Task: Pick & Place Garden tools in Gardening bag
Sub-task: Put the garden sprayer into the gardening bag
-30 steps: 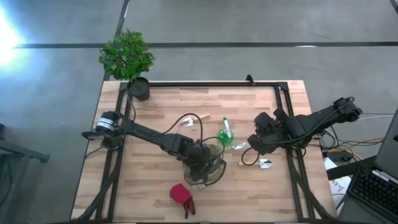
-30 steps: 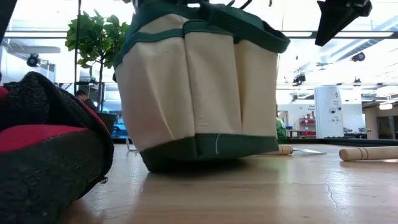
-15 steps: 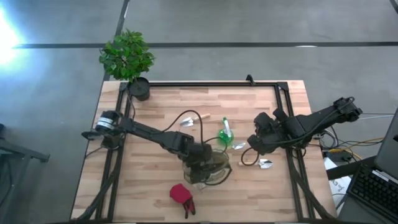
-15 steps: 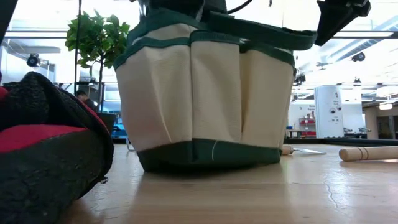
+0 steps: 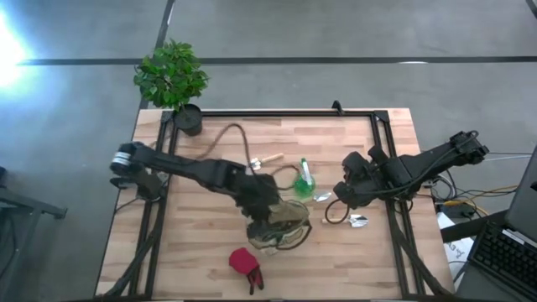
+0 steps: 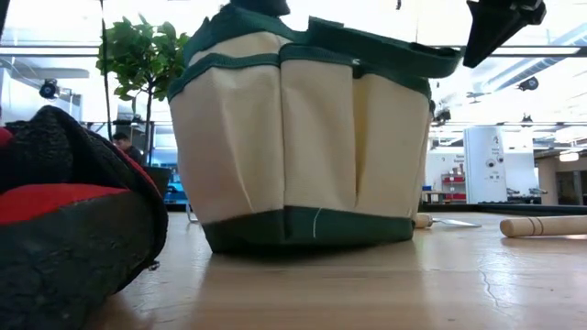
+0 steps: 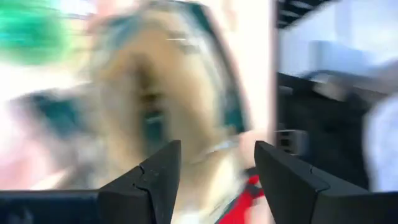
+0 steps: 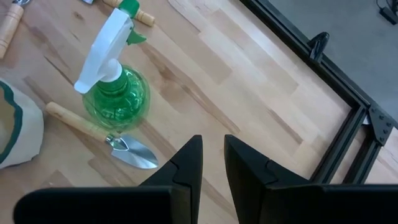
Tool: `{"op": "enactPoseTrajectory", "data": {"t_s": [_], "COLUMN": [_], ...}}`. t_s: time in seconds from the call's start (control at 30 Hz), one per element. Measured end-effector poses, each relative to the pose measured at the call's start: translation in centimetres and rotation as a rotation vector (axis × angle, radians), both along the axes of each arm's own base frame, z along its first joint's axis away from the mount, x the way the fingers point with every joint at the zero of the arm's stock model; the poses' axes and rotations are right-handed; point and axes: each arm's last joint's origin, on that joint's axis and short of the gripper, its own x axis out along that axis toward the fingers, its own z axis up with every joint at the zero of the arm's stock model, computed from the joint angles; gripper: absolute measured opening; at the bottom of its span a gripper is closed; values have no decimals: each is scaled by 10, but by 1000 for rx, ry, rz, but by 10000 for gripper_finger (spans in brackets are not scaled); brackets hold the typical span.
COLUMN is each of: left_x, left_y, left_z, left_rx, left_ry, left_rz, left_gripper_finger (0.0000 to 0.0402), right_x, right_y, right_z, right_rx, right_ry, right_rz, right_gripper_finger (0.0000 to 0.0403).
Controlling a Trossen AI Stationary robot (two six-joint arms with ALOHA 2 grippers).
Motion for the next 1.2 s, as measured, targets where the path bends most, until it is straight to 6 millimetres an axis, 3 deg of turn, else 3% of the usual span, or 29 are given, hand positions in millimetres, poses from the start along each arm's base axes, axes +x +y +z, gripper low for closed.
{"op": "enactPoseTrajectory", "data": {"t_s": [0.1,0.23,0.37,0.47,0.57,0.7,0.9,1.03,1.2], "left_x": [-29,-71,-99,-110,-115,-118,-114,-108,-98], "left_y": [6,15,24,26,27,26,22,20,18], "left_z": [19,29,17,-7,-32,-67,-112,-126,-128], "left_rx": [150,304,332,300,254,168,-8,-64,-123], "left_ry": [11,115,167,195,197,172,114,30,-76], "left_rz": [139,361,475,485,466,461,450,459,459], "left_gripper_finger": [206,206,206,206,206,206,206,206,206], "right_x": [1,12,31,40,41,36,28,31,41], "right_y": [1,11,30,42,49,53,61,69,75], "right_z": [-1,-7,-16,-22,-26,-36,-71,-97,-120], "right_rx": [7,54,147,215,277,337,478,556,547], "right_ry": [12,-2,-90,-165,-188,-179,-131,-214,-267], "right_rz": [26,207,511,707,774,712,684,747,815], "right_gripper_finger": [59,59,59,59,58,58,58,50,22]}}
